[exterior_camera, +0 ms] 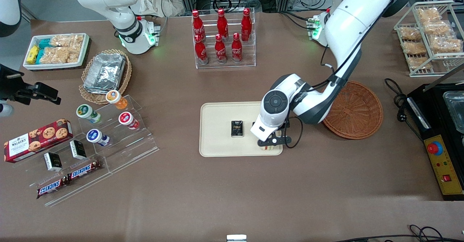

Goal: Place sandwich from basket to tray
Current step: 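Open the left gripper and lift it away from the sandwich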

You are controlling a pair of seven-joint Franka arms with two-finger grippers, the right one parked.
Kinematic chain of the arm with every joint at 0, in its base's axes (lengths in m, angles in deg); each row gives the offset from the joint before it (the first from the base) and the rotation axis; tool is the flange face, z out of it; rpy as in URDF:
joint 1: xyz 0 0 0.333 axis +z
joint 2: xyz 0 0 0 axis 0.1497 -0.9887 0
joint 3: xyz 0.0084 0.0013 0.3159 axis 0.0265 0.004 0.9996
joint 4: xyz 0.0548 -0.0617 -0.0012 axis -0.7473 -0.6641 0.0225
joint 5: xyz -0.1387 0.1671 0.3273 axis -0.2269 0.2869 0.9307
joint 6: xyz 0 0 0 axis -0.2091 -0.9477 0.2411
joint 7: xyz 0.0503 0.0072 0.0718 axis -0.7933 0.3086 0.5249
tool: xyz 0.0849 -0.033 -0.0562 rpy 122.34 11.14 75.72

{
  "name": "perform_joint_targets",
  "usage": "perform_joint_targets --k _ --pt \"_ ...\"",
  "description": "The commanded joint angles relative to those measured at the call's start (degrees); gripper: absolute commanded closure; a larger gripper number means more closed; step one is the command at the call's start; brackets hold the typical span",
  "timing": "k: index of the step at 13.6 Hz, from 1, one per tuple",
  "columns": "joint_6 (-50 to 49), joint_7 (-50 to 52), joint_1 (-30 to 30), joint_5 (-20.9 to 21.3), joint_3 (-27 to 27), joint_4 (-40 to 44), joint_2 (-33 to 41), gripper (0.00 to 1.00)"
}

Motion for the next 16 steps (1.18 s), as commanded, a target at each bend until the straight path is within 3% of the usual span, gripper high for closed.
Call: perform_joint_targets --k 1,2,5,7,10,14,16 --pt "-3.67 4.45 1.18 -1.69 -0.13 -0.84 8.44 0.0" --pt "-5.07 5.42 2.49 -1.87 -0.22 -0.84 11.16 0.0" --pt "-6.32 6.92 5.31 -7.48 -0.13 -0.76 18.29 0.0" --pt "-6.32 12.86 6.11 -9.68 -0.04 -0.32 21.72 0.0" --pt "-9.11 13.78 5.32 -7.84 1.7 -0.49 27.78 0.0" --pt "-22.47 -2.52 1.8 -10.21 11.89 -0.49 35.78 0.0" --pt "-23.36 -16.38 1.89 -15.03 18.47 -0.93 39.04 0.0"
